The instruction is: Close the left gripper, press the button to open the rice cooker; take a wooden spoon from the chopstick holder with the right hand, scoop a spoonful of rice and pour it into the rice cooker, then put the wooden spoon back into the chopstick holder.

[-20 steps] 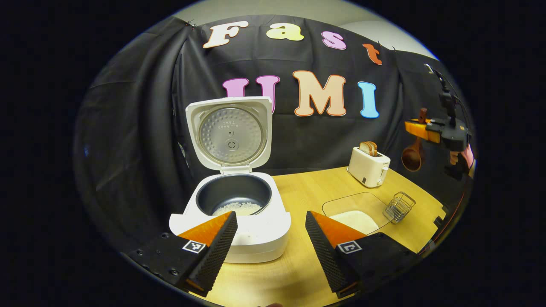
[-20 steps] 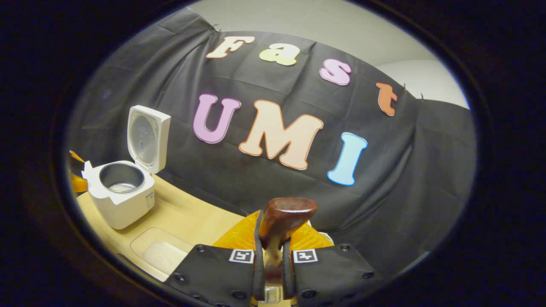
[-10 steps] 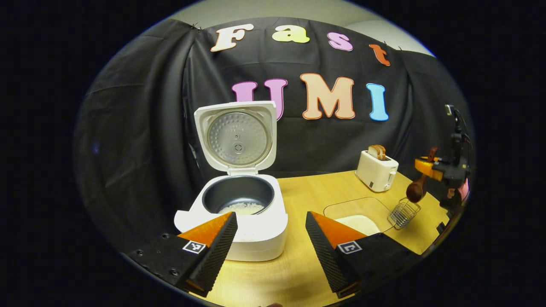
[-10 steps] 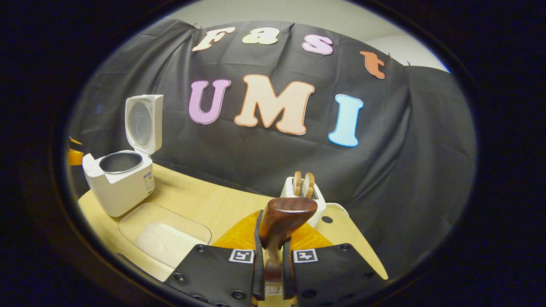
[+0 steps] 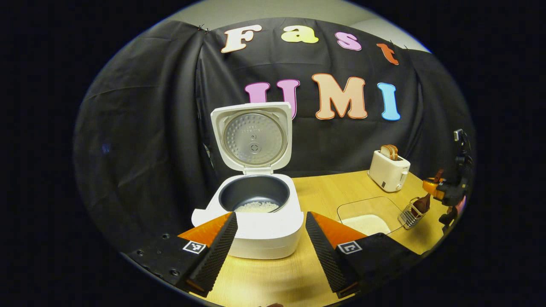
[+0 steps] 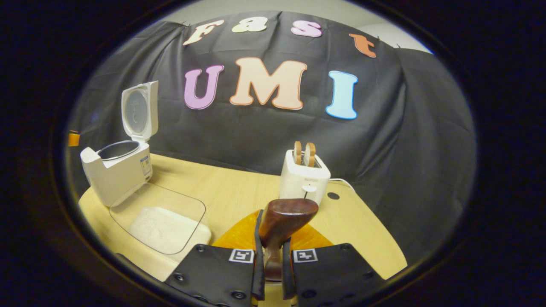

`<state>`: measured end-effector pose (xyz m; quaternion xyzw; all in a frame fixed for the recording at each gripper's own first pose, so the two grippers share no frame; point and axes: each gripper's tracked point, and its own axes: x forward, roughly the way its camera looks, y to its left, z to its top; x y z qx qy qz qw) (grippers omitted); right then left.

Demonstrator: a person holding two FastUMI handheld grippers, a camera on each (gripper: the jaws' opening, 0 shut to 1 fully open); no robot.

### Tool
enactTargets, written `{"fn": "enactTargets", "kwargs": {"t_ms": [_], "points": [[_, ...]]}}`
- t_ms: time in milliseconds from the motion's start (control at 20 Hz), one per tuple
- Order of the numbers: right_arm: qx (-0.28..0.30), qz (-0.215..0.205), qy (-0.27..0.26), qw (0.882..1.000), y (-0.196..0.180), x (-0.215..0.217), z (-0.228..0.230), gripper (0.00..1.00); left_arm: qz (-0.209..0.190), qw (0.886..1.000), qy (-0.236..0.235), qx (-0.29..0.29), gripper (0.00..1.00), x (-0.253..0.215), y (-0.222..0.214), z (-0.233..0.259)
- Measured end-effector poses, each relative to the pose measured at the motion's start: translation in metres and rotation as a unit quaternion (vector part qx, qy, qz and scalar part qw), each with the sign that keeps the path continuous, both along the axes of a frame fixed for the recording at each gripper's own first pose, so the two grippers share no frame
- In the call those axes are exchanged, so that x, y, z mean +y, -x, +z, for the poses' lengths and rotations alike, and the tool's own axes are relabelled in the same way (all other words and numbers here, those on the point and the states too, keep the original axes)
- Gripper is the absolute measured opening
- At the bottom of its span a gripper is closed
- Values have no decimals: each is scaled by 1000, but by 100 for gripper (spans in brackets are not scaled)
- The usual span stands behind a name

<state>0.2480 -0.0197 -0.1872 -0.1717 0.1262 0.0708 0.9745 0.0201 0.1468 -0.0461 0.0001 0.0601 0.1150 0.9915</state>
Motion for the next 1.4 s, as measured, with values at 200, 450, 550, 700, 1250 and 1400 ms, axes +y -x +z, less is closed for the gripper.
{"fn": "enactTargets", "kwargs": {"t_ms": [200, 450, 550, 700, 1250, 1400], "points": [[15, -1, -16, 1000, 4, -6, -8, 21, 3, 1000, 11, -14, 95, 1, 1, 10], [25, -16, -12, 999, 15, -21, -6, 43, 2, 999, 18, -29, 95, 6, -1, 21], [12, -21, -2, 1000, 21, -27, 8, 50, -2, 999, 20, -37, 95, 8, -2, 28], [-14, -25, 11, 1000, 22, -32, 34, 75, -10, 998, 35, -44, 95, 9, -7, 35], [-38, -54, -7, 998, 89, -11, 87, 96, -54, 992, 69, -89, 95, 41, -58, 106], [-31, -46, -14, 998, 104, 10, 89, 98, -56, 991, 67, -105, 95, 60, -82, 137]]}}
